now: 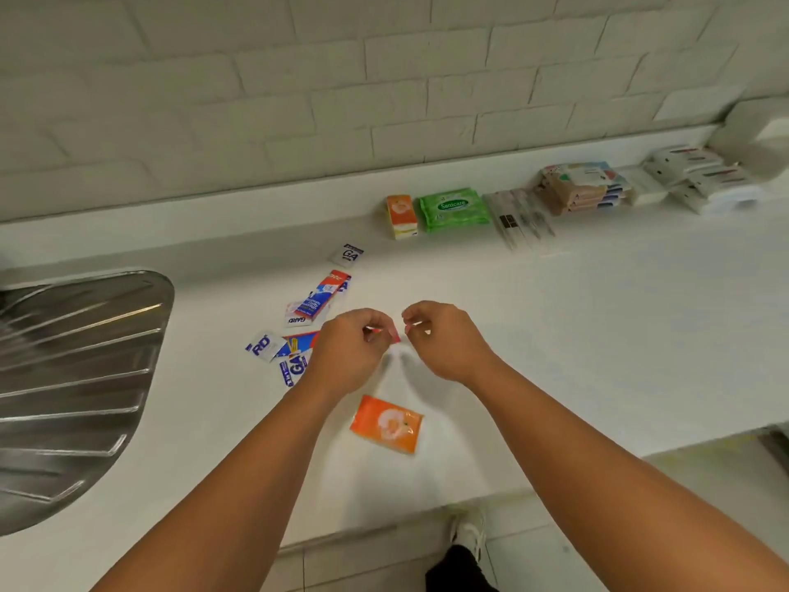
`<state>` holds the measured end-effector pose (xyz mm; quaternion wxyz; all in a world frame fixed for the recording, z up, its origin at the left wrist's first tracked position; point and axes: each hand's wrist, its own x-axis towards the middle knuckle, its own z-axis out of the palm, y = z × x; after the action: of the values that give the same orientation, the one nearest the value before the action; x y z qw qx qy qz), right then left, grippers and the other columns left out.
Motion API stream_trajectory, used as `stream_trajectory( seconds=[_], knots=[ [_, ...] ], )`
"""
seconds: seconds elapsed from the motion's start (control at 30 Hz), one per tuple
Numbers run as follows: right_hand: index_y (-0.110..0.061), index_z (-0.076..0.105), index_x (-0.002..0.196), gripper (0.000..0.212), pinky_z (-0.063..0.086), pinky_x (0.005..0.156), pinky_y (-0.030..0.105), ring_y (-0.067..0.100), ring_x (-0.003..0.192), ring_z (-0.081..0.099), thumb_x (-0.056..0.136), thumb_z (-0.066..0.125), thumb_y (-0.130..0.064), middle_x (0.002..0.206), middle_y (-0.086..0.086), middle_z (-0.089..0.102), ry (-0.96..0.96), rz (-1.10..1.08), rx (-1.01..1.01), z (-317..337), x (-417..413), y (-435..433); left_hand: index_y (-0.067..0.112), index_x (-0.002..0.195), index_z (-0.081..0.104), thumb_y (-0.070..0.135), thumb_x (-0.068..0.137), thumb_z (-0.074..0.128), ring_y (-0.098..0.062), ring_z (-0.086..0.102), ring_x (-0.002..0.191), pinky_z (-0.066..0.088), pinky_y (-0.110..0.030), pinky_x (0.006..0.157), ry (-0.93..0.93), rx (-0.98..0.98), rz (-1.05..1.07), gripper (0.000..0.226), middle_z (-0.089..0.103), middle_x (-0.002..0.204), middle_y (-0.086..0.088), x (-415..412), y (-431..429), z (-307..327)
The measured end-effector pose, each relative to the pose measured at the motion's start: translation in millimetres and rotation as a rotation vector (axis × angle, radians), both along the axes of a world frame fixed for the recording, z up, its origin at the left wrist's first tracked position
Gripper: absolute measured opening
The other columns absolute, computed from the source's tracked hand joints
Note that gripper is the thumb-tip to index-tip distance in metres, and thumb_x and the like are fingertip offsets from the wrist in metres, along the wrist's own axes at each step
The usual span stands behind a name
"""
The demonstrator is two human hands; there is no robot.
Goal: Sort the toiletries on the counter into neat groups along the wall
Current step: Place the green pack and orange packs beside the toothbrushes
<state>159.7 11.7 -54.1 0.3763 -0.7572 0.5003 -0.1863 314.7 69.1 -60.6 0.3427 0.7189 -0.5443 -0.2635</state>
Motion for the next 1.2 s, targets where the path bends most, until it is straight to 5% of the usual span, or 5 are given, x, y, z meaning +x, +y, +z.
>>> stream_trajectory(
  seconds=[0.17,0.33,0.63,0.8,1.2],
  knots=[
    [-0.018,0.06,0.129,0.042,0.047,0.098,0.029,0.019,0.117,0.06,0.089,0.065,-0.029,0.132,0.0,0.062,0.173,0.012,0.032,-24,-4,65,0.026,0.133,0.058,0.027,0.085,0.076,-0.014,0.057,0.12,0.043,-0.024,0.091,-0.131,0.244,-0.232,0.051,0.059,0.135,0.005,7,55,-17],
    [-0.014,0.052,0.137,0.071,0.046,0.1,0.037,0.027,0.122,0.054,0.076,0.078,-0.038,0.134,0.008,0.058,0.333,0.093,0.03,-44,-10,103,0.022,0.145,0.047,0.025,0.076,0.083,-0.021,0.05,0.13,0.039,-0.03,0.105,-0.32,0.304,-0.348,0.078,0.053,0.145,-0.002,13,81,-38],
    [-0.017,0.063,0.113,0.041,0.051,0.082,0.038,0.029,0.098,0.056,0.074,0.073,-0.025,0.108,0.008,0.057,0.423,0.086,-0.117,-62,-14,116,0.02,0.136,0.056,0.029,0.075,0.083,-0.024,0.056,0.116,0.048,-0.038,0.098,-0.417,0.203,-0.358,0.068,0.059,0.128,-0.005,12,90,-50],
    [-0.019,0.055,0.128,0.055,0.051,0.086,0.034,0.028,0.097,0.059,0.076,0.069,-0.008,0.118,0.006,0.048,0.254,0.055,-0.052,-52,-15,100,0.024,0.132,0.06,0.034,0.076,0.083,-0.017,0.057,0.109,0.048,-0.03,0.093,-0.285,0.209,-0.339,0.062,0.056,0.122,0.0,14,79,-46],
    [-0.025,0.048,0.14,0.056,0.046,0.093,0.029,0.024,0.106,0.055,0.088,0.05,-0.004,0.12,0.005,0.05,0.045,0.058,-0.058,-16,-12,-13,0.026,0.111,0.07,0.027,0.092,0.067,-0.003,0.063,0.078,0.047,-0.019,0.066,-0.12,0.175,-0.2,0.02,0.071,0.093,0.011,12,-24,-7]
  ],
)
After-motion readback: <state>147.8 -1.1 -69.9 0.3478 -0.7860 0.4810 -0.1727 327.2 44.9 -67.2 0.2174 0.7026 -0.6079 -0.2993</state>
